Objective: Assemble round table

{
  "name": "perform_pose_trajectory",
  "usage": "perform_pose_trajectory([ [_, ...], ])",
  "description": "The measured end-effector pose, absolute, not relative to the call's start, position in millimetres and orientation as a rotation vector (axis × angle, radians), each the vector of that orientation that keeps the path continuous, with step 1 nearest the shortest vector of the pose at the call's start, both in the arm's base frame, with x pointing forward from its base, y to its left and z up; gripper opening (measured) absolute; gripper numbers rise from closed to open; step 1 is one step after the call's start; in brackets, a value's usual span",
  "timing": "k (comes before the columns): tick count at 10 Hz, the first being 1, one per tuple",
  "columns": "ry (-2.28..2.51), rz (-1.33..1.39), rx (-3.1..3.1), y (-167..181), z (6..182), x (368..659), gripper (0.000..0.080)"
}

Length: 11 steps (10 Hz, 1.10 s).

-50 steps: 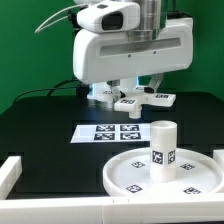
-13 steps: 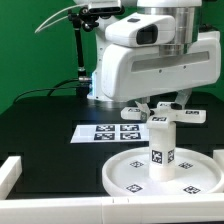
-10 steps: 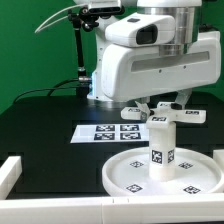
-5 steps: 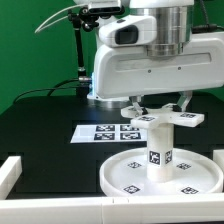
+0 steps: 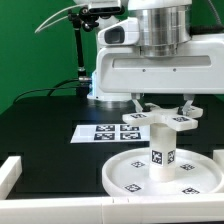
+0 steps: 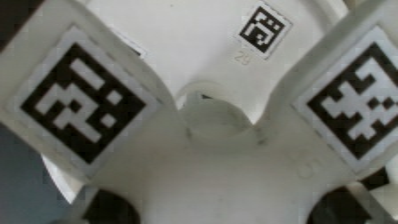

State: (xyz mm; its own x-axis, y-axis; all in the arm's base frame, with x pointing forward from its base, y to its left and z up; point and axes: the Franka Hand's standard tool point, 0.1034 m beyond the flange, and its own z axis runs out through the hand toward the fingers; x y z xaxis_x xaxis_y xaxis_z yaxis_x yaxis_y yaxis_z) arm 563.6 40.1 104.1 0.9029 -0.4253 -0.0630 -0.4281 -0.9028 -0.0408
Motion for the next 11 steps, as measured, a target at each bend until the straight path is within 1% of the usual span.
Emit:
perform_pose_trajectory([
  [1,0.758,0.082,-2.989,41.0,104.0,563.8,0.045],
  [3,1.096,0.091,-2.887,41.8,103.9,564.1,0.045],
  [6,1.315,0.094,-2.788,40.3,103.5,564.9,0.045],
  [8,1.559,0.102,-2.636,40.0,103.5,565.3,0.045],
  [11,1.744,0.109,-2.506,40.5,103.4,565.3,0.045],
])
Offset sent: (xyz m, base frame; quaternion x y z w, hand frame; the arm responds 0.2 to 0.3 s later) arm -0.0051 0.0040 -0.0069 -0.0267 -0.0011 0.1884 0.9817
